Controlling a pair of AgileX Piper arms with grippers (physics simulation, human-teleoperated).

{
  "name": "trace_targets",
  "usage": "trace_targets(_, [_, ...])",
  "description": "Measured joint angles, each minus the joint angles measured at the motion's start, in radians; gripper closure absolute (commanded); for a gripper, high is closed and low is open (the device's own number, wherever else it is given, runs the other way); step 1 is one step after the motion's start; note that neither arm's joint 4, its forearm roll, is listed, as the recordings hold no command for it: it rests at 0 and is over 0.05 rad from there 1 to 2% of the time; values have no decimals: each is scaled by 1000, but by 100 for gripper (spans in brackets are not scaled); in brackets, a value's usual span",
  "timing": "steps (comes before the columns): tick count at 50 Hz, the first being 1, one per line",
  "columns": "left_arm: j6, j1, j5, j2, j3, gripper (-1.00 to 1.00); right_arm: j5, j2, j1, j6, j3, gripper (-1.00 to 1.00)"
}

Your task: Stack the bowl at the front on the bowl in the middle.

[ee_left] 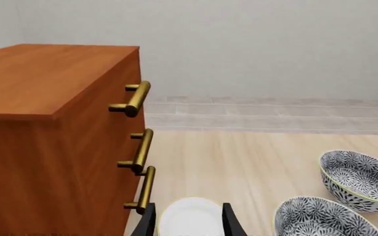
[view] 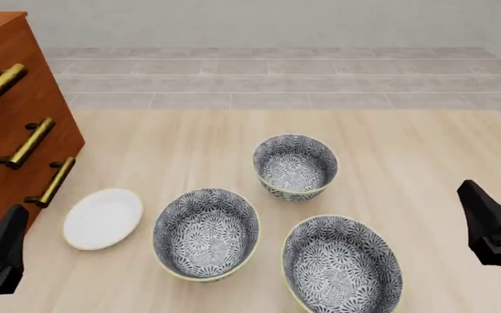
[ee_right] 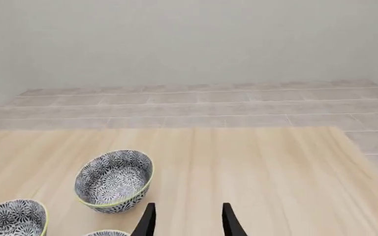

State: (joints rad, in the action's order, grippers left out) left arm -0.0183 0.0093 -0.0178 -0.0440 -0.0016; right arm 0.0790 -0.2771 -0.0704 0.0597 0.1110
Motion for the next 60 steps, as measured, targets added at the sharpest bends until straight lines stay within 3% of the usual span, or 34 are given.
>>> trace_targets(26, [-1,-7,-2,-10,1,-100,26,-457,-109,79,246,-100])
trace_targets(60, [-1,-8,-20,-31,1,-100,-135,-867,-282,211,565,-100])
